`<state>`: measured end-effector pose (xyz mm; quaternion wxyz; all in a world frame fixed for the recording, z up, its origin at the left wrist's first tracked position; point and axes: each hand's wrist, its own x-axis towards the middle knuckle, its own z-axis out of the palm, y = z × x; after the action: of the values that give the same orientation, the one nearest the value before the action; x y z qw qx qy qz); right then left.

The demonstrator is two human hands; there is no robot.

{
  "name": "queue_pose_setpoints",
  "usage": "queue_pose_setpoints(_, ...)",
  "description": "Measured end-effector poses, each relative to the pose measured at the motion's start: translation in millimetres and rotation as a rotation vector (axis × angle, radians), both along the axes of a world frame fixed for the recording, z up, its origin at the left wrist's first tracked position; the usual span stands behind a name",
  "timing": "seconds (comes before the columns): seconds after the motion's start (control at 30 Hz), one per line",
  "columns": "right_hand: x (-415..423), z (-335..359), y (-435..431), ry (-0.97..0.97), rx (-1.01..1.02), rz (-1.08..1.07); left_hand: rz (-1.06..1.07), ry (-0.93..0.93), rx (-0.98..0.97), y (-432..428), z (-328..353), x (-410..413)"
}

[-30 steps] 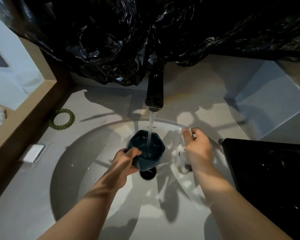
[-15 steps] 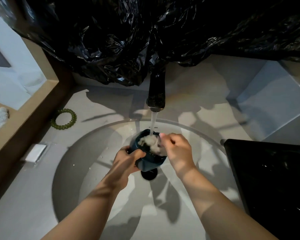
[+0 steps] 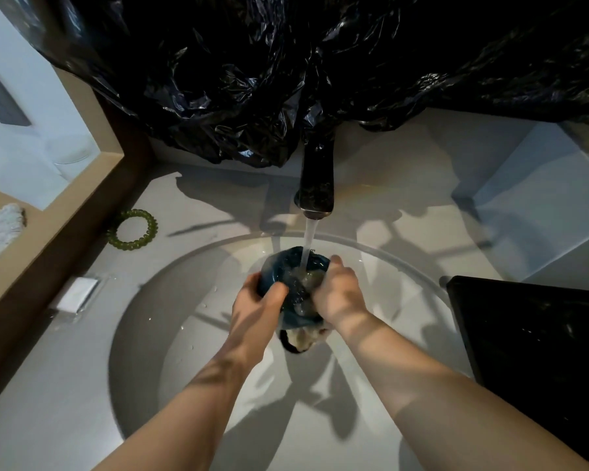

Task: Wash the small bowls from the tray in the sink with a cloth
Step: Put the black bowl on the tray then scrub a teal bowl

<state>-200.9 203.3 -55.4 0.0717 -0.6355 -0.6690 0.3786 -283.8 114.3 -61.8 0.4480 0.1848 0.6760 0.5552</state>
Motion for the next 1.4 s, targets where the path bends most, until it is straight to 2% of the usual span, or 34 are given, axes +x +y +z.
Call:
queue_pose_setpoints(0.07, 1, -1, 1, 0.005, 0.199, 0.134, -0.039, 0.029, -0.014, -2, 2, -2)
queue_pose_setpoints(0.1, 2, -2, 2, 0.092, 0.248, 0.168, -0.061, 0.038, -0.028, -2, 0, -3)
queue_pose_setpoints(0.17, 5, 2, 0, 0.231, 0.294, 0.104, -0.076, 0.051, -0.048, -3, -3, -4)
queue_pose_setpoints(0.2, 8, -2, 2, 0.232, 0.322, 0.095, -0.064, 0.049, -0.048, -3, -4, -4)
queue_pose_setpoints(0.27, 16, -12, 2, 0.130, 0.355, -0.056, -0.032, 0.015, -0.043, -2, -3, -3)
queue_pose_setpoints(0.3, 18, -14, 2, 0.152, 0.253, -0.157, -0.019, -0.007, -0.039, -1, -2, -3)
queue_pose_setpoints(0.4, 22, -13, -5, 0.426, -0.293, -0.280, 0.032, -0.018, -0.021, 2, -5, -4)
queue_pose_setpoints(0.47, 23, -10, -11, 0.404, -0.531, -0.226, 0.093, -0.033, -0.016, 2, -8, -4)
queue_pose_setpoints(0.53, 21, -9, -18, 0.323, -0.598, -0.174, 0.087, -0.001, -0.026, 1, -9, -2)
queue_pose_setpoints(0.6, 19, -12, -13, 0.198, -0.481, -0.195, 0.023, 0.047, -0.029, -1, -7, 1)
queue_pose_setpoints(0.63, 18, -15, -9, 0.121, -0.348, -0.166, -0.014, 0.070, -0.028, -1, -6, 1)
queue_pose_setpoints(0.73, 19, -13, 0, -0.067, 0.042, 0.053, -0.119, 0.135, -0.034, 1, -5, 1)
queue_pose_setpoints(0.87, 13, 8, -3, -0.067, 0.303, 0.518, -0.209, 0.136, -0.052, 2, -8, 5)
queue_pose_setpoints(0.97, 11, 11, -5, -0.004, 0.425, 0.639, -0.198, 0.149, -0.057, 2, -12, 5)
queue_pose_setpoints(1.03, 16, 5, -1, -0.023, 0.344, 0.552, -0.148, 0.137, -0.068, 2, -10, 3)
queue_pose_setpoints(1.1, 21, -8, 6, -0.067, 0.214, 0.354, -0.080, 0.108, -0.100, 1, -7, 1)
queue_pose_setpoints(1.17, 25, -21, 9, -0.056, 0.003, 0.190, -0.025, 0.086, -0.117, -1, -4, -1)
queue_pose_setpoints(1.27, 28, -33, -1, 0.083, -0.340, -0.039, 0.015, 0.073, -0.105, -1, -4, -3)
queue_pose_setpoints(1.4, 27, -28, 0, 0.086, -0.205, -0.014, -0.084, 0.014, -0.058, -1, -3, -5)
